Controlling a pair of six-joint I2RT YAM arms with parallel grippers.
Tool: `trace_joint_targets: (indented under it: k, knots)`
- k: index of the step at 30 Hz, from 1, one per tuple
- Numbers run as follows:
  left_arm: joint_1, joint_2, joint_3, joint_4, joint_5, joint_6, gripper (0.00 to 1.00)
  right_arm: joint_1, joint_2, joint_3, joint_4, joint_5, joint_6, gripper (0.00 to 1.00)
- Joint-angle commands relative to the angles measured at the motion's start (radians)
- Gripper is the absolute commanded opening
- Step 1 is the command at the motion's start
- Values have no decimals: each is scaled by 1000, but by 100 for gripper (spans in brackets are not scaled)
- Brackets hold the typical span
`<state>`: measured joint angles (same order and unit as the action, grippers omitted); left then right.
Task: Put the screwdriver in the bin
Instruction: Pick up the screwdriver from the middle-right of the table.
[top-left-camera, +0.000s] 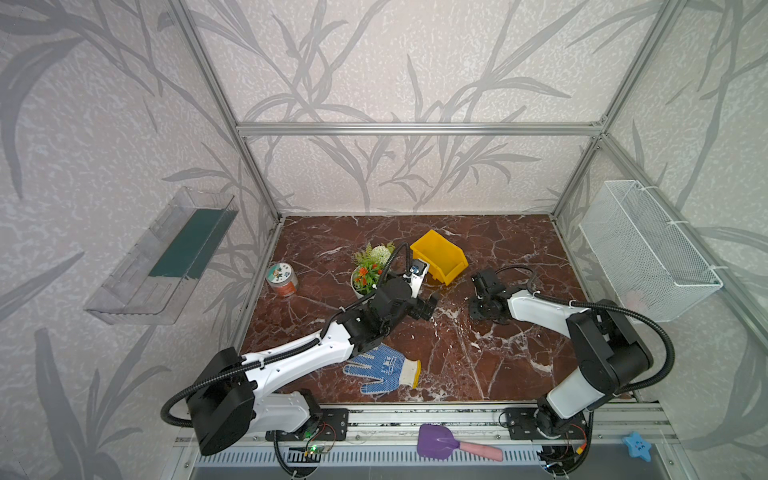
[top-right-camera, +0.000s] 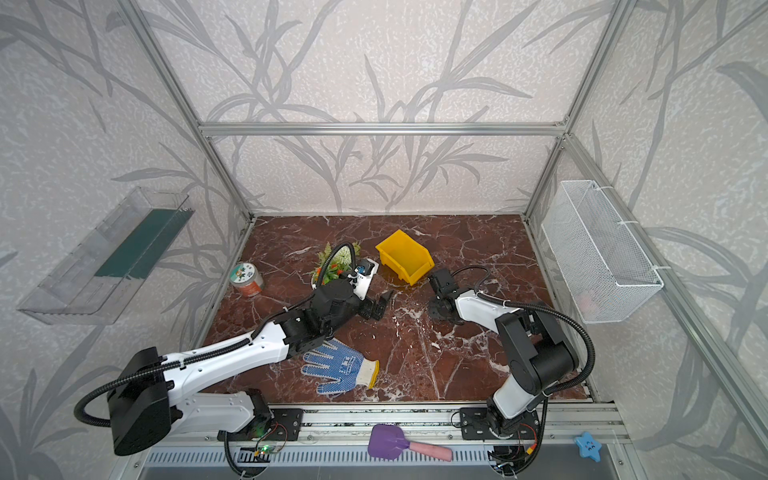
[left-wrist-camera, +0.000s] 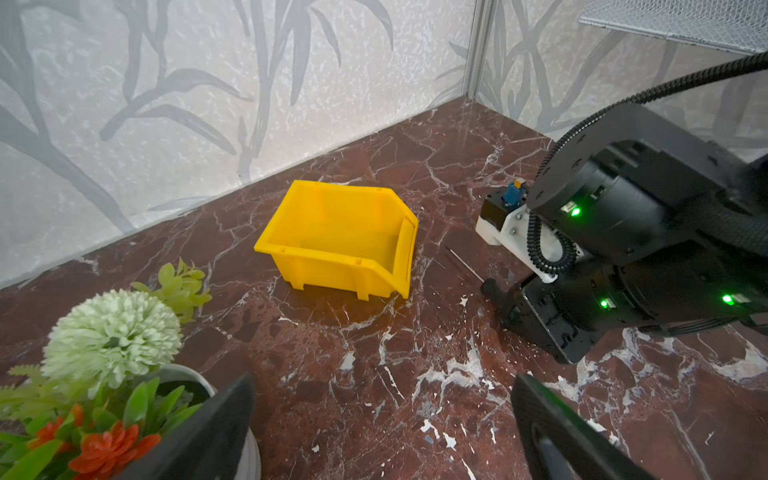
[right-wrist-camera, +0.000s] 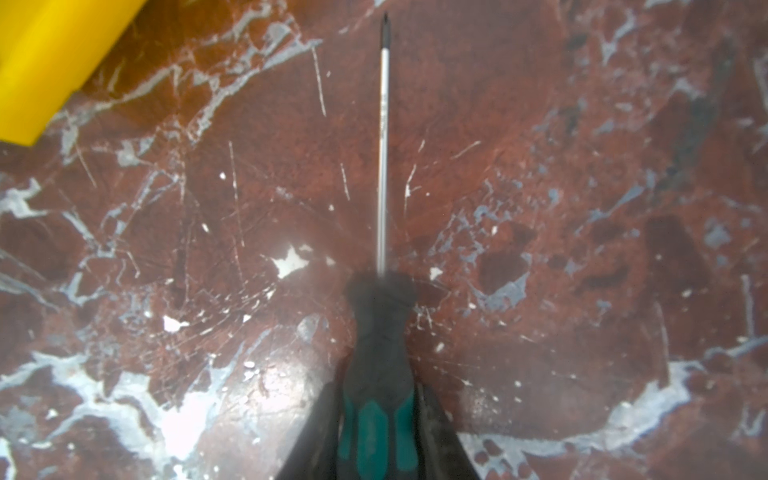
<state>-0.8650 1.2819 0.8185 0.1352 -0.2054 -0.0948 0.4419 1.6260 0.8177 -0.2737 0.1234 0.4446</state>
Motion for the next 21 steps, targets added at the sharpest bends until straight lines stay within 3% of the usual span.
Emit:
trace_joint_targets:
  k: [1, 5, 13, 21]
  knots:
    - [58, 24, 43, -49, 74, -47, 99, 2, -21, 13, -65, 7, -21, 7]
    - [80, 49, 63, -66, 95, -65, 99, 3, -68, 77, -129, 12, -68, 0]
    - [151, 49, 81, -102, 139, -127, 99, 2, -110, 247, -212, 32, -154, 0]
    - [221, 78, 98, -68, 190, -197, 99, 3, -3, 473, -221, -120, -215, 0]
